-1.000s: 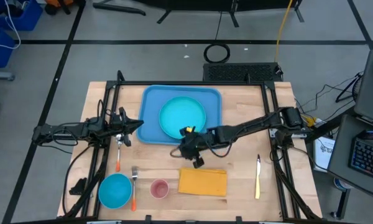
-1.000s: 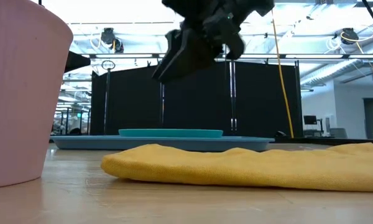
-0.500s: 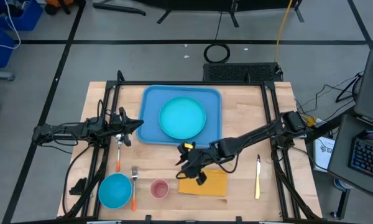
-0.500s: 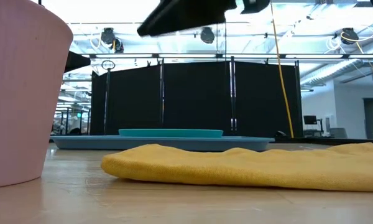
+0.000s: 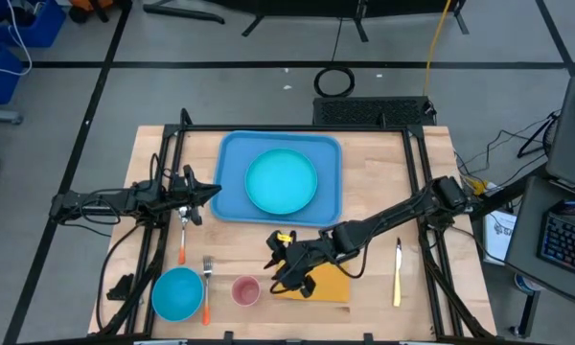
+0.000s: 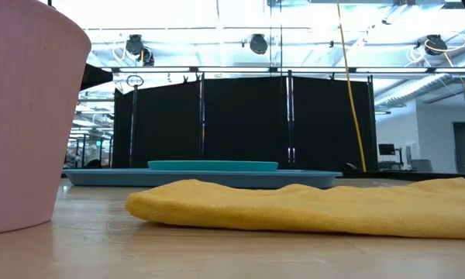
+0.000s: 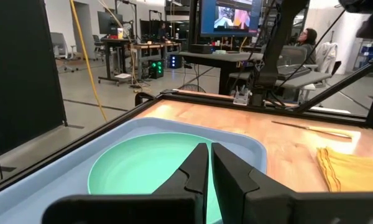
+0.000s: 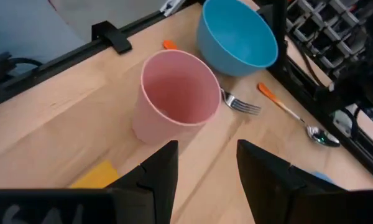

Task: Set up tray
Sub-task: Put the pink cup on the blue serving tray to the top right of the green plate

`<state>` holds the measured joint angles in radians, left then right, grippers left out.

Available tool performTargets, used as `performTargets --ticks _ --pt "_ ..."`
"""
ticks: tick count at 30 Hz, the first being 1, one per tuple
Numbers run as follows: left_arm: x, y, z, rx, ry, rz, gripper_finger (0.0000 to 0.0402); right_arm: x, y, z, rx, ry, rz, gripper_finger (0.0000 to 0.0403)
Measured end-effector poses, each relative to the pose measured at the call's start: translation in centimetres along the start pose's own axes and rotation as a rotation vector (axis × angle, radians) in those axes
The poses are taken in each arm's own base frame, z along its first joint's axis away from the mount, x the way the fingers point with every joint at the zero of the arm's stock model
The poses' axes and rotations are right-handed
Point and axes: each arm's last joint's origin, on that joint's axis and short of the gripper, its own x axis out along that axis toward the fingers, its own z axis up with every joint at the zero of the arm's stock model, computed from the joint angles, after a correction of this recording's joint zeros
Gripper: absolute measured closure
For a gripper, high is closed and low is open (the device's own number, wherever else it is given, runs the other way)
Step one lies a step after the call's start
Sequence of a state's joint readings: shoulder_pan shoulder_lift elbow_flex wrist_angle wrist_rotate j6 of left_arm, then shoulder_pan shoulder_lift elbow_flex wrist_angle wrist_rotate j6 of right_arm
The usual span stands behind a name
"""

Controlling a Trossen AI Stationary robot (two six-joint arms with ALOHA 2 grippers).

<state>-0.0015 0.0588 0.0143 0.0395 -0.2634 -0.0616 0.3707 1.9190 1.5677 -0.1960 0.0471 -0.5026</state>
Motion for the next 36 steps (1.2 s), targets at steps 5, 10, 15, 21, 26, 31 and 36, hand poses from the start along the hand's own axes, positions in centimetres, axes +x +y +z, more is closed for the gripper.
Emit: performTargets --ticks 5,10,15,21,26,31,36 --pt "0.0 0.0 0.0 -0.001 0.000 -0.001 0.0376 1.1 0.3 0.9 -0.026 0.043 0.041 0.0248" --pt "0.0 0.0 0.0 -0.001 0.000 0.000 0.0376 2.0 0.7 1.9 -0.053 0.046 0.083 0.0248" --pt "0.0 0.0 0.0 -0.001 0.003 0.000 0.0376 3.1 1.1 2.8 -0.093 0.061 0.107 0.0248" --pt "0.1 0.0 -0.2 0.002 0.022 0.000 0.0376 5.2 1.3 3.2 -0.110 0.117 0.139 0.0248" --pt "0.3 -0.1 -0.4 0.008 0.051 0.000 0.0376 5.8 1.2 3.3 -0.123 0.135 0.152 0.0248" --pt "0.5 -0.1 -0.7 0.017 0.085 0.003 0.0376 5.8 1.3 3.4 -0.121 0.118 0.169 0.0248" --pt "0.7 -0.1 -1.0 0.024 0.110 0.005 0.0376 5.8 1.2 3.5 -0.135 0.104 0.166 0.0248"
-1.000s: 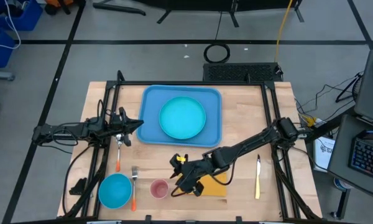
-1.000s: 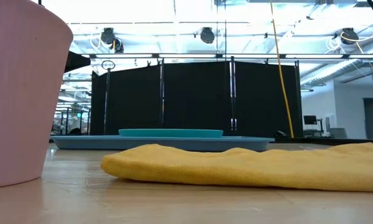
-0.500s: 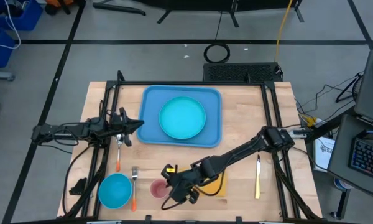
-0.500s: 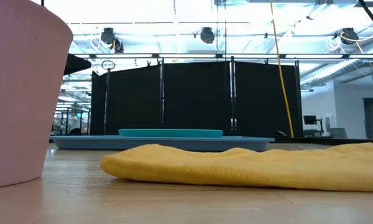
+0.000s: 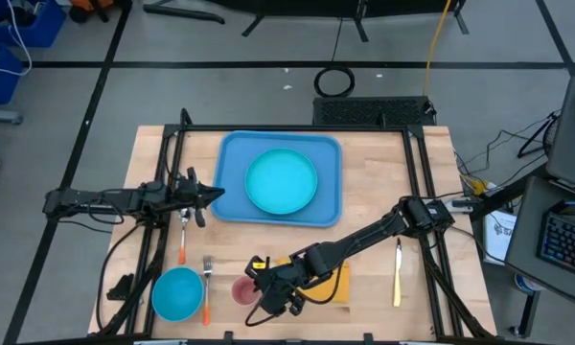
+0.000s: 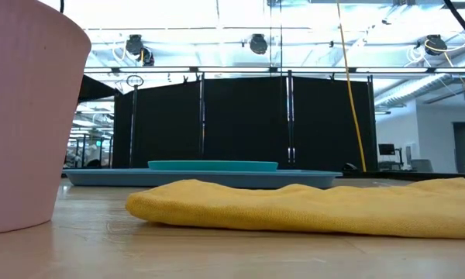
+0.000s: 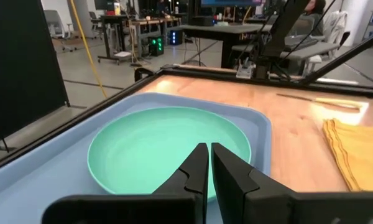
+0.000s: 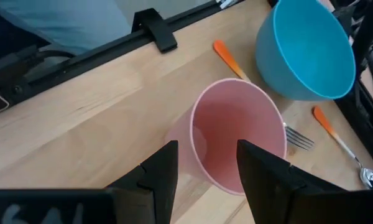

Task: Set up tray
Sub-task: Put the pink cup on the blue serving tray to the top right of the green plate

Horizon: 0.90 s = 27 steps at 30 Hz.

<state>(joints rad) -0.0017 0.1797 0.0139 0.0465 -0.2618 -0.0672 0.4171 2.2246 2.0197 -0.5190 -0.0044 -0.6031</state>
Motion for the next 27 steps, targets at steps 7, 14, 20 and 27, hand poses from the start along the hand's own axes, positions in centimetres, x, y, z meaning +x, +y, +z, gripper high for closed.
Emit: performTargets --ticks 7,14,20,27 --pt "0.1 0.0 0.0 -0.002 0.003 0.002 0.0376 0.7 0.2 -0.3 0.000 -0.006 0.028 0.0248" --pt "0.1 0.0 0.0 -0.001 0.003 0.002 0.0376 1.3 0.4 -0.4 0.006 -0.020 0.050 0.0248" --pt "0.1 0.0 0.0 0.000 0.005 0.002 0.0376 1.7 0.3 -0.6 0.021 -0.035 0.066 0.0250" --pt "0.1 0.0 0.0 0.001 0.004 0.002 0.0376 1.7 0.1 -0.7 0.024 -0.049 0.077 0.0273"
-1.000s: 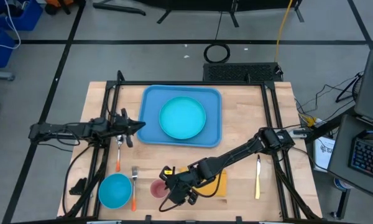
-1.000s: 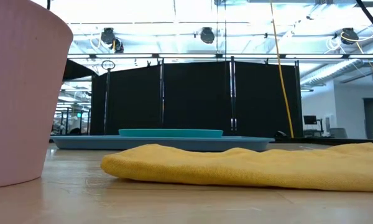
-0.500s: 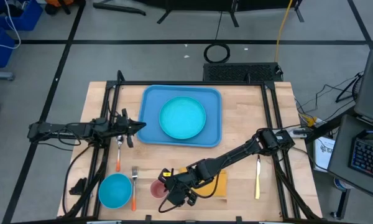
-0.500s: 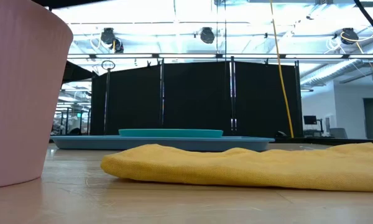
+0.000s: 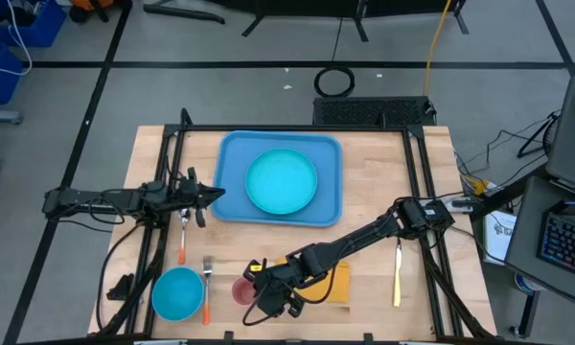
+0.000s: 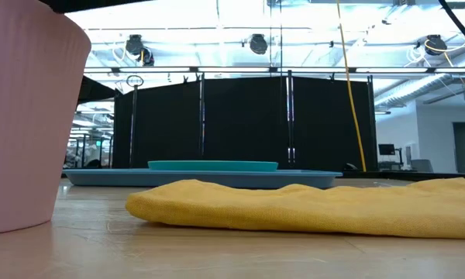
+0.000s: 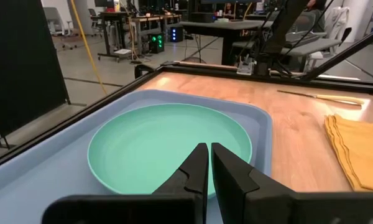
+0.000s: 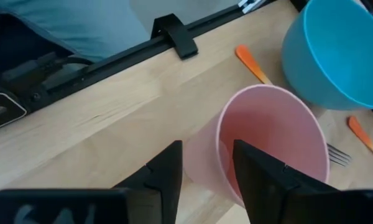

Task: Set up tray
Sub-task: Put the pink cup on the blue serving tray to the top right of the green plate

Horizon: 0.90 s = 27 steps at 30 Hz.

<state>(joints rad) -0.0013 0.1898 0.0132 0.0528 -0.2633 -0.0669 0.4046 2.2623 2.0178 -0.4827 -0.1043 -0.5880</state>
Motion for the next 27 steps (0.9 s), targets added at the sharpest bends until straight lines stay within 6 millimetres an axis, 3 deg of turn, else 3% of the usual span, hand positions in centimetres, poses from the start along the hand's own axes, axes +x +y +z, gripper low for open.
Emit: performTargets --ticks 15,18,23,27 --pt "0.0 0.0 0.0 0.001 0.003 0.000 0.0376 0.8 -0.2 -1.1 0.015 -0.032 0.008 0.0282" --pt "0.0 0.0 0.0 0.005 0.004 0.000 0.0376 0.8 -0.3 -1.2 0.024 -0.035 0.016 0.0309" --pt "0.0 0.0 0.0 0.005 0.004 0.000 0.0376 0.8 -0.3 -1.1 0.001 -0.040 0.014 0.0390" --pt "0.0 0.0 0.0 0.006 0.004 0.000 0.0376 0.8 -0.3 -1.1 0.001 -0.041 0.014 0.0398"
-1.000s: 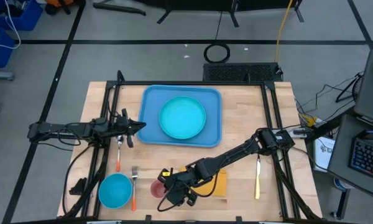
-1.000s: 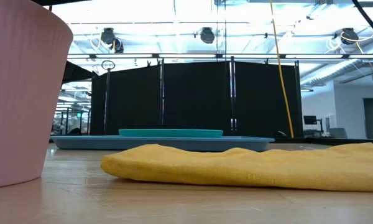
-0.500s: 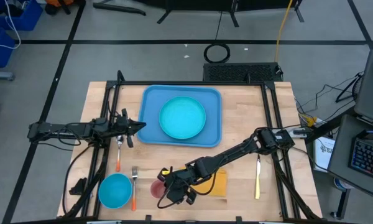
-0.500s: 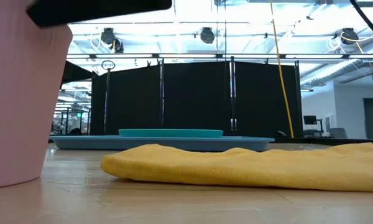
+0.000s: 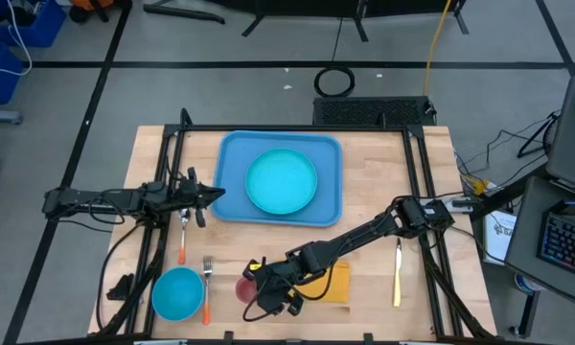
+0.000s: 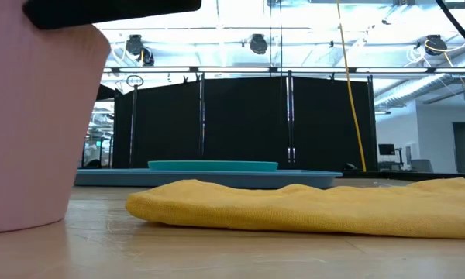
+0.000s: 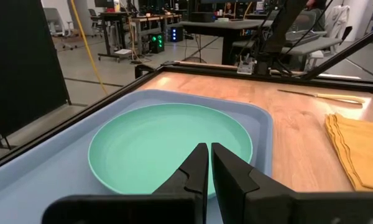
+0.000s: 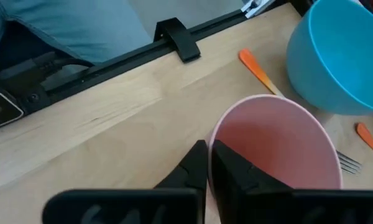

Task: Set up tray
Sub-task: Put the pink cup on the blue serving tray to the top right of the green plate

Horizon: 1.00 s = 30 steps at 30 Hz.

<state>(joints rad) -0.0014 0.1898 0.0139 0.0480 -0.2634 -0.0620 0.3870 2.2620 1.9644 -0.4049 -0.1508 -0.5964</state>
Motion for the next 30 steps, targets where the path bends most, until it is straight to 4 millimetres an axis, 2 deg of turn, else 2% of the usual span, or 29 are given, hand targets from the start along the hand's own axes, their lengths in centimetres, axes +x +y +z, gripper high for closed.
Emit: performTargets --ticks 11,20,30 --pt "0.0 0.0 0.0 0.001 0.000 0.000 0.0376 0.0 -0.2 -0.1 0.007 0.027 -0.048 0.0401" --pt "0.0 0.0 0.0 0.002 0.001 0.000 0.0376 -1.9 -0.6 0.8 0.012 0.056 -0.134 0.0402" --pt "0.0 0.0 -0.1 -0.002 0.007 0.000 0.0376 -2.4 -0.8 0.6 0.053 0.090 -0.158 0.0402"
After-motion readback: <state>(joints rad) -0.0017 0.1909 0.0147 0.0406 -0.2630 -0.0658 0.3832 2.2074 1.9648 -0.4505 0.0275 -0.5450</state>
